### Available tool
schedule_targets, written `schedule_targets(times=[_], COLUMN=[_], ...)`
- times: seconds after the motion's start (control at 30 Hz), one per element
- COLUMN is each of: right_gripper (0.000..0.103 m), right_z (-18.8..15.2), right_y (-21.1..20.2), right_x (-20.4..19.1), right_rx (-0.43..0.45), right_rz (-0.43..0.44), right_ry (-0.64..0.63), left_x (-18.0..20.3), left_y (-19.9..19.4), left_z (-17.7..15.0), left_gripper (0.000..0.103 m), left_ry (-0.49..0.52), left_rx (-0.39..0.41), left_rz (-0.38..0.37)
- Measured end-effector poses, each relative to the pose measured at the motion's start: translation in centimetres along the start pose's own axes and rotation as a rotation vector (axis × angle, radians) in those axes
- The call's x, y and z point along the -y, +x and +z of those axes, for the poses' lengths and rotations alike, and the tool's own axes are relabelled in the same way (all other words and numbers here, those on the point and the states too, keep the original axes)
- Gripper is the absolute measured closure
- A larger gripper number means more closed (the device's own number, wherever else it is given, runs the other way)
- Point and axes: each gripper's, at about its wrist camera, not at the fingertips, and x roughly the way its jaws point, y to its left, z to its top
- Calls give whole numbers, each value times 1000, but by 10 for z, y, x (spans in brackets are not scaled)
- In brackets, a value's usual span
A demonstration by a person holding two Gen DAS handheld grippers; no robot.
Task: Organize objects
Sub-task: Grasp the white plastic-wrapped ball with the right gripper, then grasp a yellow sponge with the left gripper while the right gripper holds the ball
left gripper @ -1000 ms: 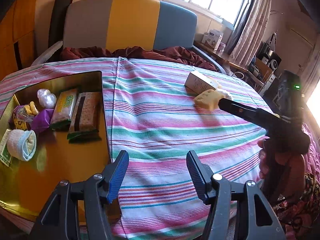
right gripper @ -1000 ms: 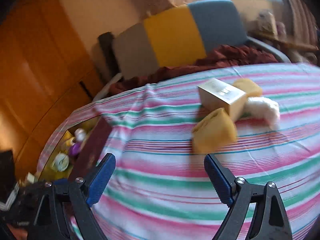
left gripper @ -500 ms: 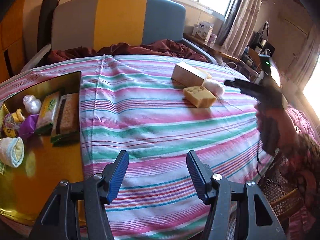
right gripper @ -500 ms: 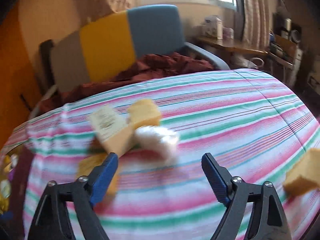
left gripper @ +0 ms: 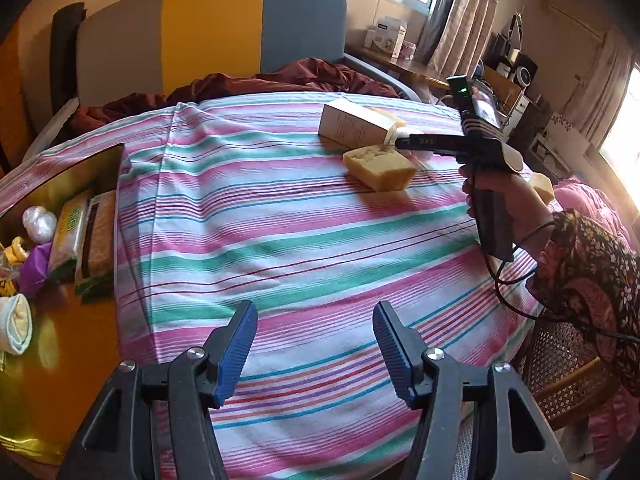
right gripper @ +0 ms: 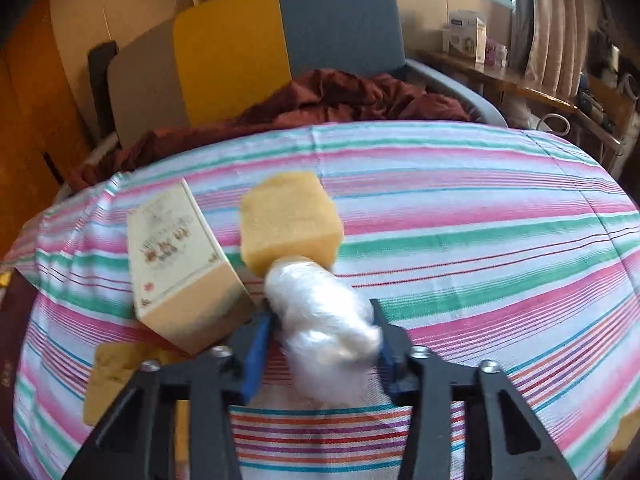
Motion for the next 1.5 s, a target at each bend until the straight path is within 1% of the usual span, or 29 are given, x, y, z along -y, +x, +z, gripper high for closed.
schedule_targets(times=[0.07, 0.23, 0.47, 0.57, 0.63, 0.7, 0.8, 0.87, 0.93, 1.0, 1.07, 1.13, 1.17, 1.2, 1.3, 1.4, 1.47, 1.5], right_gripper=[64, 65, 65, 65, 65, 65, 65, 65, 65, 65, 65, 65, 65, 65, 65, 65, 65, 65], right_z=[-5, -18, -33, -37, -37, -39, -39, -39, -38, -40, -41, -41, -41, -41, -41, -42, -42, -42], right_y=[-8, -14, -29, -32, -32, -32, -31, -31, -29, -29, -30, -30, -30, -29, -30, -30, -31, -31], right_x=[4, 10, 15, 19, 23, 28, 26, 22, 19, 18, 17, 17, 17, 17, 18, 20, 19, 19], right_rx=[30, 6, 20, 38, 41, 46, 47, 44, 42, 41, 42, 43, 44, 43, 46, 50, 51, 52], right_rz=[-4, -24, -85, -112, -111, -104, -114, -132, -149, -157, -161, -161, -161, -162, -157, -146, -145, -145], right_ry=[19, 84, 134, 156, 178, 197, 190, 175, 160, 153, 150, 150, 150, 149, 154, 164, 166, 166], left_x=[2, 14, 27, 33, 35, 38, 44, 47, 52, 60, 66, 68, 69, 68, 66, 67, 72, 76], left_y=[3, 11, 27, 41, 52, 64, 81, 94, 108, 122, 134, 146, 149, 149, 141, 133, 126, 122], left_z=[3, 15, 39, 56, 69, 84, 106, 121, 133, 142, 145, 144, 142, 139, 131, 118, 109, 104], left_gripper=[42, 42, 42, 42, 41, 41, 39, 36, 35, 35, 35, 35, 35, 35, 34, 34, 34, 34], left_ry=[4, 29, 62, 83, 97, 111, 126, 117, 130, 179, 215, 237, 235, 225, 206, 193, 216, 236], left_rx=[-5, -9, -7, -5, 5, 11, 29, 36, 47, 54, 45, 12, -2, -4, -7, -49, -62, -62], left_rz=[-2, -23, -34, -28, -32, -18, -34, -60, -43, -40, -48, -85, -116, -154, -184, -258, -295, -298])
